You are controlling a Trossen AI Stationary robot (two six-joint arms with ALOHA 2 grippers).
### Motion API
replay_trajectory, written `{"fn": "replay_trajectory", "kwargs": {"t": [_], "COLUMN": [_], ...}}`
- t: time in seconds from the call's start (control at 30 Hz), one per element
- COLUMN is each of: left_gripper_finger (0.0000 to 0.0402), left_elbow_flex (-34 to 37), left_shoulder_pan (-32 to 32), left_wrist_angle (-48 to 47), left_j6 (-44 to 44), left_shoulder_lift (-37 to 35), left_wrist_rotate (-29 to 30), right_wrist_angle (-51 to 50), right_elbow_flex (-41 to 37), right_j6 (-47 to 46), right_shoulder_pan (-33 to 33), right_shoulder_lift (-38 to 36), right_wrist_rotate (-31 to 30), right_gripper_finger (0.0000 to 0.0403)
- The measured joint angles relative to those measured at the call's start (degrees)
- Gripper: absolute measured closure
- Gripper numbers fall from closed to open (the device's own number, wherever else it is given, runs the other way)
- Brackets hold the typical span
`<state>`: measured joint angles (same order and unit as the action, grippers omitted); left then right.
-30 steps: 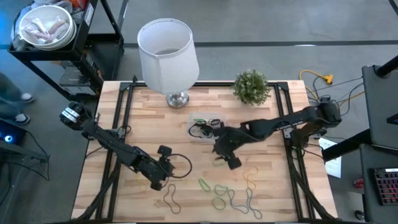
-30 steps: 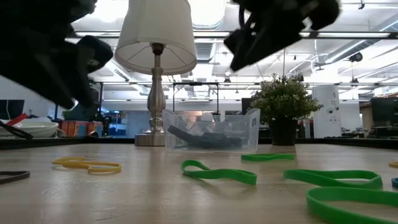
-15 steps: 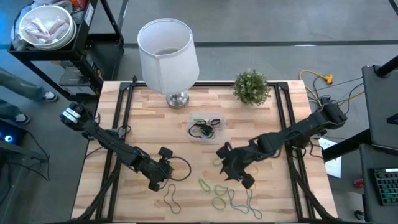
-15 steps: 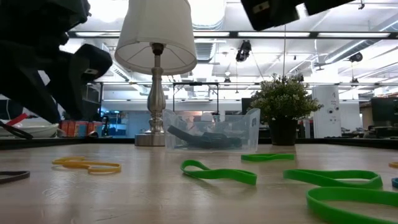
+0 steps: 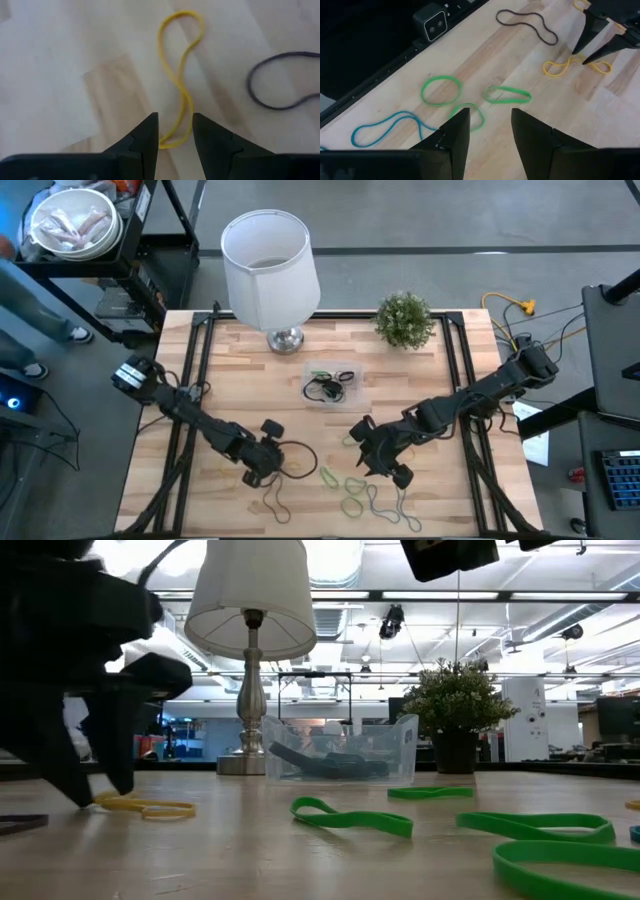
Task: Pick and place rubber bands into bin
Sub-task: Put the yellow rubber band into the transparent bin
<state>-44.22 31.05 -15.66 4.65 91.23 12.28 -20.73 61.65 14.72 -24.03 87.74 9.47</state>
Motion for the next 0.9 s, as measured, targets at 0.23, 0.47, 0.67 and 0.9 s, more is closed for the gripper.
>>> {"fn": "replay_trajectory", "kwargs": {"t": [0.23, 0.47, 0.67, 0.9], "left_gripper_finger": [0.0297, 0.0297, 0.0297, 0.0297], "left_elbow_flex": [0.0, -1.1, -5.9, -12.4], "left_shoulder_pan": [-3.9, -4.9, -4.8, -4.8], "left_wrist_angle": [-1.3, -2.6, -8.7, -16.9], "left_j6": [6.9, 7.0, 6.5, 6.4], "left_shoulder_lift": [0.1, 1.3, 5.6, 11.9], "left_wrist_rotate": [-6.8, -8.7, -8.7, -8.7], "right_wrist_angle": [0.0, 0.0, 0.1, 1.1], "right_elbow_flex": [0.0, -0.1, -0.3, -1.9], "right_j6": [-0.2, -1.2, -1.2, -1.3], "right_shoulder_pan": [0.0, 0.0, 0.0, 0.0], "right_shoulder_lift": [0.0, 0.0, 0.1, 0.1], "right_wrist_rotate": [0.0, 0.0, 0.0, 0.0], "right_gripper_finger": [0.0266, 0.0271, 0.027, 0.0276]}}
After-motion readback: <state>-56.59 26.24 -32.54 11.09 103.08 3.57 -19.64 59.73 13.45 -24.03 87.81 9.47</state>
